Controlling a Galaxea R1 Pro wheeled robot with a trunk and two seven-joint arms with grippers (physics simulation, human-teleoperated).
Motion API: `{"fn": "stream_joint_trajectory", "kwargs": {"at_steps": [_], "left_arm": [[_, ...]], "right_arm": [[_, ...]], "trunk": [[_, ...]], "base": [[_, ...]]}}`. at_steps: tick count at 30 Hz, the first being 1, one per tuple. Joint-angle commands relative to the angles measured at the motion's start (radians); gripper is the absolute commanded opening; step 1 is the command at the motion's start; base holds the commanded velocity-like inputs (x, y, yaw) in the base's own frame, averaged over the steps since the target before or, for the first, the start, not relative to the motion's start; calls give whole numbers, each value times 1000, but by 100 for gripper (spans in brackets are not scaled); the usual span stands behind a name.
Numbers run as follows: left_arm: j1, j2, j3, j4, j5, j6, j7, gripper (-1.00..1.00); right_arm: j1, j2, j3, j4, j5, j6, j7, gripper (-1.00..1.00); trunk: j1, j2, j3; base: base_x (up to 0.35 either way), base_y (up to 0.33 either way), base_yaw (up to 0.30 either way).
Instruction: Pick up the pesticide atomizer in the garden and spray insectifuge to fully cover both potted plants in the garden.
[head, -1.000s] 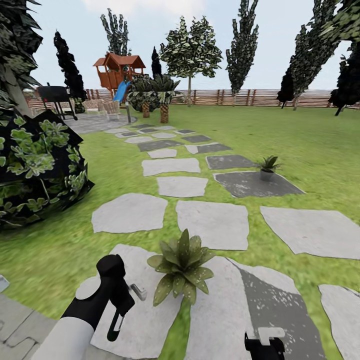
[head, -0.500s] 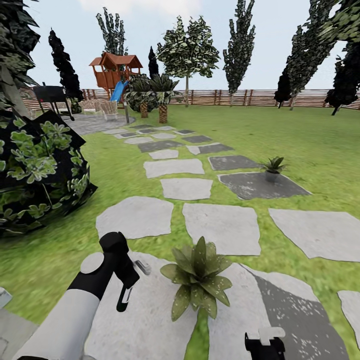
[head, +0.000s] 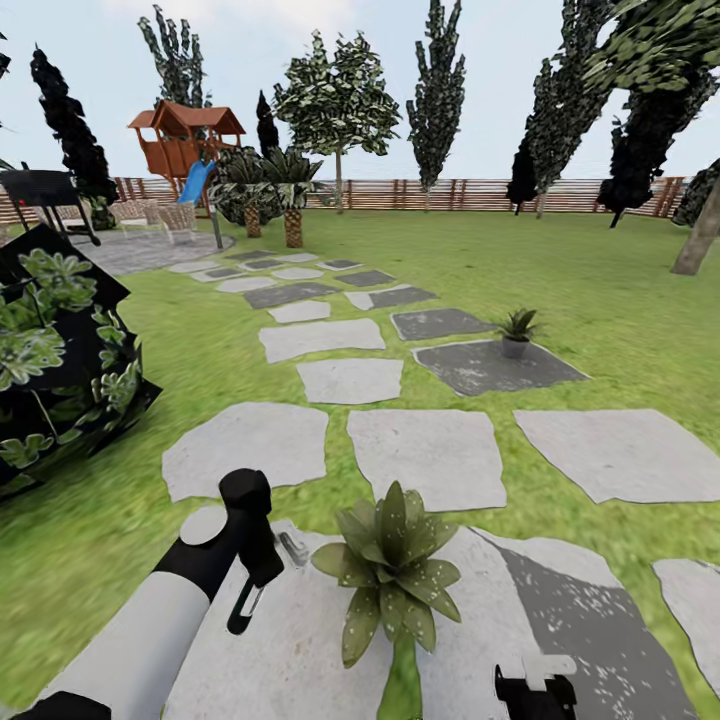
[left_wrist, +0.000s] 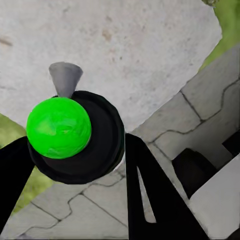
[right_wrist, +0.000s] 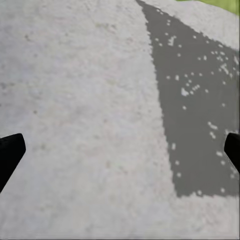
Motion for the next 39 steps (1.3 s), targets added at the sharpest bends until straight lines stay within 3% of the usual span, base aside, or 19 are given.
{"fn": "stream_joint_trajectory", "kwargs": {"at_steps": [1,5,8,19,22,30,39], "left_arm": [[-13,-2,-21,-1,-10,12,-10,-100],[-67,-10,-35,10,-8,12,-10,-100],[-85,-39,-36,12,-8,12,-10,-100],[-86,-51,-35,95,2,16,-10,-100],[-90,-77,-36,95,-4,19,-10,-100],[-114,-81,-37,93,0,23,-10,-100],[-127,-80,-37,95,0,20,-10,-100]], "right_arm": [[-1,-1,-7,2,10,-3,-6,100],[-1,-1,-8,3,9,-3,-15,100],[-1,0,-8,3,9,-3,-15,100],[-1,0,-6,3,9,-3,-14,100],[-1,0,-6,3,9,-3,-14,100],[-1,0,-6,3,9,-3,-14,100],[-1,1,-6,3,9,-3,-15,100]], "trunk": [[0,0,-1],[0,0,-1],[0,0,-1],[0,0,-1],[0,0,-1],[0,0,-1],[0,0,-1]], "base": [[1,2,-262],[0,0,-261],[0,0,-76],[0,0,-4],[0,0,0],[-212,0,-5],[-10,0,-199]]}}
